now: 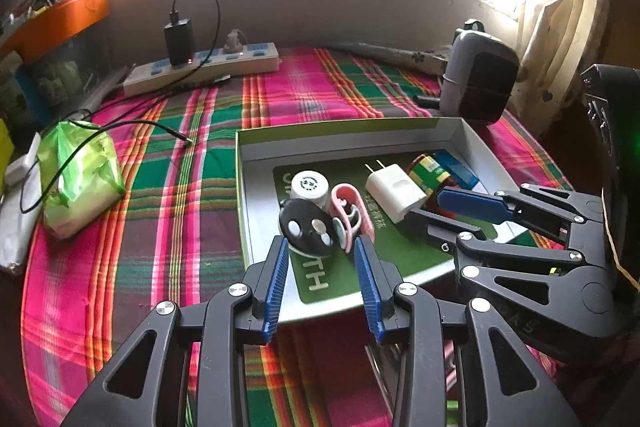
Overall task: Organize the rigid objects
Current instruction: 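Withdraw both open grippers from the box toward the remaining loose items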
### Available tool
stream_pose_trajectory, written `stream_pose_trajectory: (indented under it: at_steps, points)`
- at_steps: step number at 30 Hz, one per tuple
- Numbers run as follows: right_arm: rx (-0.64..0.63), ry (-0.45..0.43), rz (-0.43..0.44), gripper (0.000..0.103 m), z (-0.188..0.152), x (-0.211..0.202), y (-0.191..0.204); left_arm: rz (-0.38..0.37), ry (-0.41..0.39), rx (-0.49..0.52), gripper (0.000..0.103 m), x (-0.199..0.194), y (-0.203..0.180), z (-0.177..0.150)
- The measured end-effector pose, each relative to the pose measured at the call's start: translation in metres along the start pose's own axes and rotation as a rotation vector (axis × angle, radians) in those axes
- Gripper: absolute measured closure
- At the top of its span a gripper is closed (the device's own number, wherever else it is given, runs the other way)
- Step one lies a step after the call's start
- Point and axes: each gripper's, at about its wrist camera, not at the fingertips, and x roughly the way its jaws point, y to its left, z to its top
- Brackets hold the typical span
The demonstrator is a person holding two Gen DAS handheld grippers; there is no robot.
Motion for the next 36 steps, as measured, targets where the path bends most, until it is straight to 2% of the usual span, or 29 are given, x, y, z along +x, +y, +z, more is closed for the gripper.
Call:
stream_pose_trajectory:
  at_steps: [16,21,26,31,36]
  points:
    - [0.007,-0.043,0.02,0.067,-0.02,-0.031,0.014,-0.056,-0.02,0.011,0.07,-0.025,-0.007,-0.021]
    - [0.011,-0.066,0.015,0.067,-0.033,-0.046,0.016,-0.041,-0.002,-0.04,0.07,-0.031,0.002,-0.036]
    - [0.031,-0.077,0.01,0.067,-0.046,-0.057,0.016,-0.027,-0.001,-0.028,0.07,-0.039,-0.003,-0.048]
    - [0.02,-0.09,-0.021,0.067,-0.058,-0.067,0.019,-0.035,0.007,-0.045,0.07,-0.046,-0.003,-0.059]
    - [0.045,-0.098,-0.015,0.067,-0.07,-0.077,0.016,-0.058,0.007,-0.047,0.07,-0.051,-0.008,-0.066]
